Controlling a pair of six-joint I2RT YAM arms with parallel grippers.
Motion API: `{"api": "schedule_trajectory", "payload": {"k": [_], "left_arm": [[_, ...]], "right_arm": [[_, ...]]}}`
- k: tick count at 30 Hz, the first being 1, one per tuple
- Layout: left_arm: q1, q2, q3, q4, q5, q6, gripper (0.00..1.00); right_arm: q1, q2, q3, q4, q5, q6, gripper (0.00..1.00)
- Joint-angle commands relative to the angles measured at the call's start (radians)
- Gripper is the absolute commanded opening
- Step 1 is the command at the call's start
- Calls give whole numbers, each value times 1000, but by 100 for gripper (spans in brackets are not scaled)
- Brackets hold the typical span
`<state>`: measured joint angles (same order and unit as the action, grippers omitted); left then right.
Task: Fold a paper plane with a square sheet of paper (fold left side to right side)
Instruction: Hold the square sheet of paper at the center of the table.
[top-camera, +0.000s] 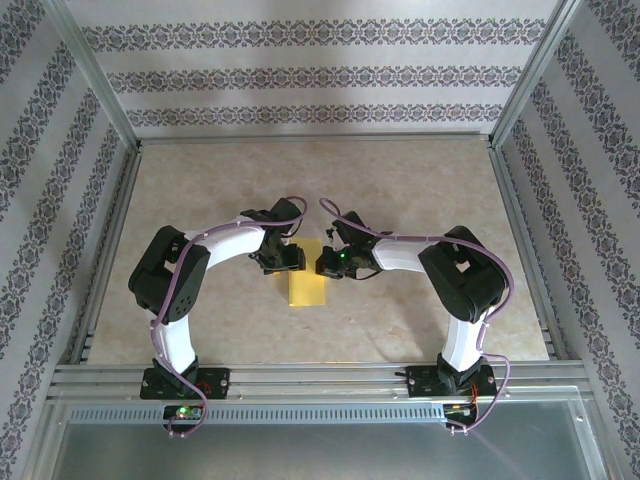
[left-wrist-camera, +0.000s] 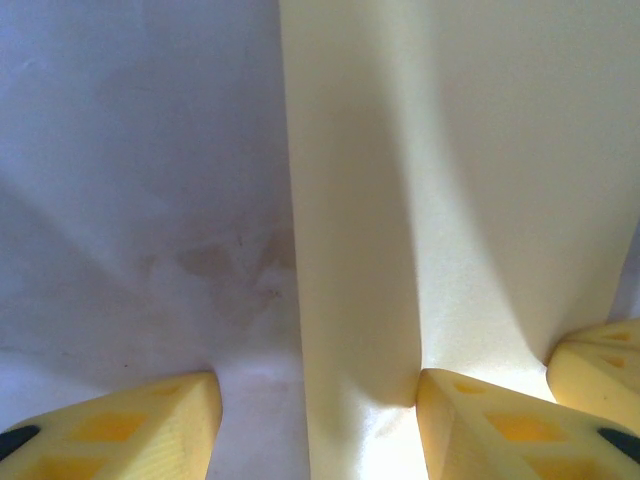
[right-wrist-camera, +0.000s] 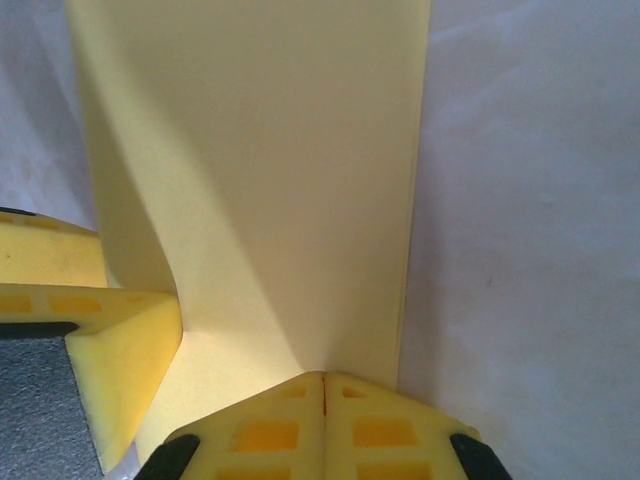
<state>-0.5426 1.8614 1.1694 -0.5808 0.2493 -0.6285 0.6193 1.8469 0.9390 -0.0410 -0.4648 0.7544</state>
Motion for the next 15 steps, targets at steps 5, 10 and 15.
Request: {"api": "schedule_trajectory", "payload": {"k": [5,10,15], "left_arm": [[-38,-35,-46,93,34,25,58],[-17,-204,-115,170,34,38,63],[27,-326,-245,343,138,-2,58]], "right_arm": [[10,31,6,-89,58,-33,0],[10,37,8,-96,66,-36,0],[17,37,9,-96,76,-40,0]]}}
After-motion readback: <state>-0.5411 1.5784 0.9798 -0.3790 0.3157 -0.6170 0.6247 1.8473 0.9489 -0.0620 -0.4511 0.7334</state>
